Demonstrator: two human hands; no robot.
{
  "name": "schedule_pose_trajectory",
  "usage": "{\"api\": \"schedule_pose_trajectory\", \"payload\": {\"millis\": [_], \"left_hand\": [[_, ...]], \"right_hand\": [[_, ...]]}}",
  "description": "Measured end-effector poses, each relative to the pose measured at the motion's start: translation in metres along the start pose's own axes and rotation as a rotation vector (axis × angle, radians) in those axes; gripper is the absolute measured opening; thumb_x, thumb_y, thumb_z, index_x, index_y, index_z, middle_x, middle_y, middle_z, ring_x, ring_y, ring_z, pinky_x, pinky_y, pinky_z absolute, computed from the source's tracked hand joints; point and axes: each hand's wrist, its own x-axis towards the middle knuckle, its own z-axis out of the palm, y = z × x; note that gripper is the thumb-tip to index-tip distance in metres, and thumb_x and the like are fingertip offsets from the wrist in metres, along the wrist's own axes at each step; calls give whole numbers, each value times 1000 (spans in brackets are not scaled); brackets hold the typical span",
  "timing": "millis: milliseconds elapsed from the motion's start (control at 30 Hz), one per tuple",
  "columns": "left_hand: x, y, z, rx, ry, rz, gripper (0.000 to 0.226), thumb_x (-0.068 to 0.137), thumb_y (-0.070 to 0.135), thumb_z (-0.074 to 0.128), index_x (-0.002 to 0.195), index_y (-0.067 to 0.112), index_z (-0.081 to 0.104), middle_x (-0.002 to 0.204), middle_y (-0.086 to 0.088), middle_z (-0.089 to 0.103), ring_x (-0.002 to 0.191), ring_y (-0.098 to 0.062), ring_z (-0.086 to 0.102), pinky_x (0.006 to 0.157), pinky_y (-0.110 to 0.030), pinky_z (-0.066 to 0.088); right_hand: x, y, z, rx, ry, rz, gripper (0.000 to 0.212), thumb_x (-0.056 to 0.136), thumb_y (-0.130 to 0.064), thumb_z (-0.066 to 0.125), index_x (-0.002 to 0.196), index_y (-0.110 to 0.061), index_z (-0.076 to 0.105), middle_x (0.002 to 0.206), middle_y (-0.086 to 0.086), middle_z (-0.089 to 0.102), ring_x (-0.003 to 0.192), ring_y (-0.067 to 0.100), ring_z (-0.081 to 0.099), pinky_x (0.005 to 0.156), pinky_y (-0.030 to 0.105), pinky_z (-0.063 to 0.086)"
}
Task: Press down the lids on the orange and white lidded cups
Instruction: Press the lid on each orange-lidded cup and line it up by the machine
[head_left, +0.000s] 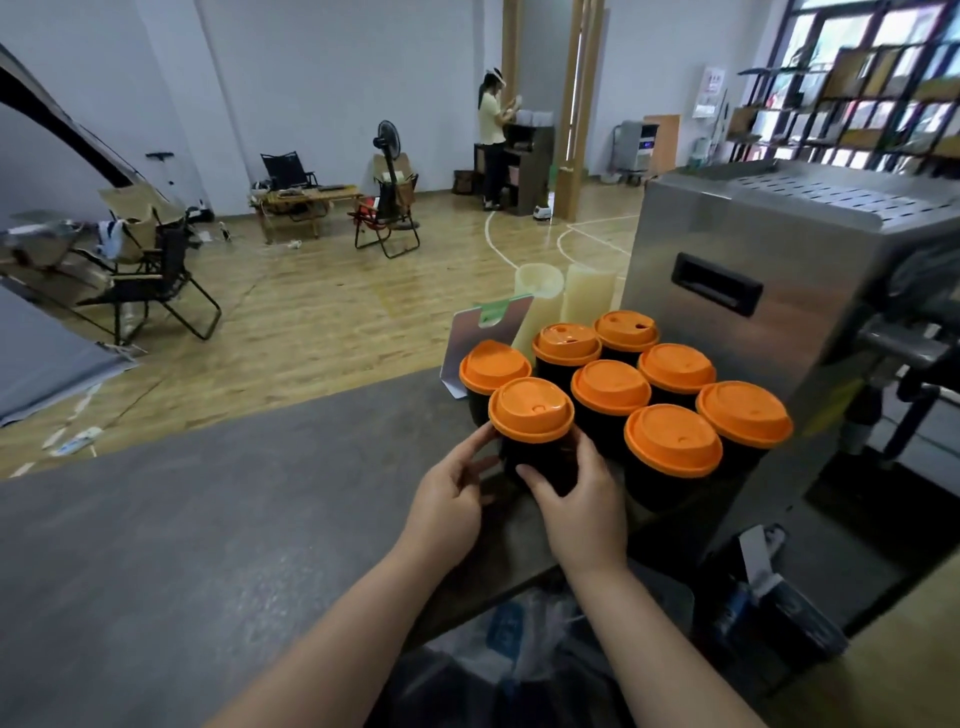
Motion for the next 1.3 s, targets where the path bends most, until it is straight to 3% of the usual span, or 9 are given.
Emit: {"api": "schedule_pose_trajectory", "payload": {"millis": [167,367,500,600,667,833,1000,1200,1300], "left_hand": [[0,2,-4,43,-86,-19,88,90,-14,32,139,58,44,129,32,59,123,7,56,93,-22,53],[1,3,-11,16,-147,-31,85,91,-13,32,144,54,39,140,26,52,127,4,53,95,-22,52],[-5,10,-7,-32,-30,-43,65,95,-10,36,139,35,52,129,20,57,117,3,58,87,-16,55],[-15,17,-13,-98,80,-103,45,98,-7,39,122,21,64,119,6,64,106,-4,64,80,-20,58],[-25,20,-28,-156,92,-126,38,98,-7,38,111,15,66,102,0,67,88,-10,65,70,-22,56],[-66,6,-113,-127,98,-67,28,108,15,36,106,15,64,71,2,62,59,-10,55,52,-23,44],[-127,-18,-235,52,236,-102,29,101,-1,45,100,19,65,80,-1,62,66,-12,54,59,-26,45],[-234,-24,-384,93,474,-120,29,98,-9,45,100,9,67,83,-4,65,64,-4,57,57,-17,47],[-289,-27,-455,107,553,-149,27,99,-9,44,101,6,67,85,-6,65,68,-10,57,58,-18,46]], "right_hand": [[-1,-4,0,-42,-12,6,65,86,-44,75,143,-26,51,140,-6,61,131,16,55,103,39,50],[0,-4,1,-81,-28,15,58,85,-46,75,136,-25,57,133,-5,65,125,16,59,97,37,53],[-5,-2,-1,-28,88,-38,35,81,-40,80,105,-24,61,106,-11,58,100,11,60,76,10,41],[-14,-2,-7,35,104,-133,24,86,-40,74,84,-25,55,88,-13,52,82,7,57,70,14,43],[-20,-7,-8,63,74,-178,26,92,-45,64,74,-28,53,76,-11,53,75,9,56,65,15,41],[-43,-48,22,228,-68,-216,46,103,-42,41,63,-21,52,61,0,52,59,17,53,57,30,41],[-81,-119,95,325,-244,-231,55,102,-43,38,58,-15,53,56,0,53,54,14,52,55,28,41],[-160,-232,208,389,-553,-274,54,99,-49,40,59,-17,58,60,1,60,57,14,57,59,29,45],[-212,-289,264,394,-679,-288,49,103,-37,46,60,-18,60,62,0,64,57,10,59,60,27,46]]}}
